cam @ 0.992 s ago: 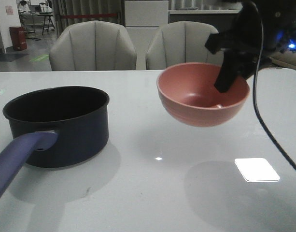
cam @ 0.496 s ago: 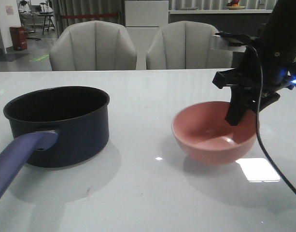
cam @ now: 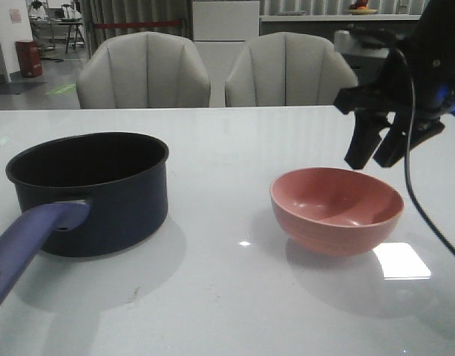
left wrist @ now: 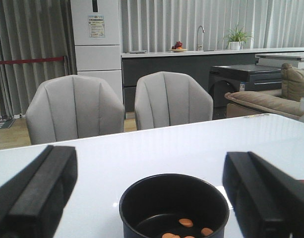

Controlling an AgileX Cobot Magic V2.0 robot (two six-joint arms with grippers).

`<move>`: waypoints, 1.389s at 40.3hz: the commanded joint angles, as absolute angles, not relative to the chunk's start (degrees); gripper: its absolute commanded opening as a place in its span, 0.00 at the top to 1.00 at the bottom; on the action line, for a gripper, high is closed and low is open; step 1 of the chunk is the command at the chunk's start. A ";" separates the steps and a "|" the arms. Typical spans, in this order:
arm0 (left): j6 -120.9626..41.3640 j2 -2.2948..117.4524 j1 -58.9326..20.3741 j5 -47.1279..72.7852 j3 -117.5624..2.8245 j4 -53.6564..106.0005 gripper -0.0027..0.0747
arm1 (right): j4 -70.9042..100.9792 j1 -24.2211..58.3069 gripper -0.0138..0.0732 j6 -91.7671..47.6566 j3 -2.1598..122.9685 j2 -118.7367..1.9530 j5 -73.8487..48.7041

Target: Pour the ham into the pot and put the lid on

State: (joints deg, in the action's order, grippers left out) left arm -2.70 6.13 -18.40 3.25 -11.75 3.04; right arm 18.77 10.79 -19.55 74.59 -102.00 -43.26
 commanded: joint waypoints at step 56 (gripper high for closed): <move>-2.37 6.71 -18.87 -1.31 -13.48 3.24 0.16 | 20.08 22.07 0.39 -19.58 12.94 -11.55 -1.22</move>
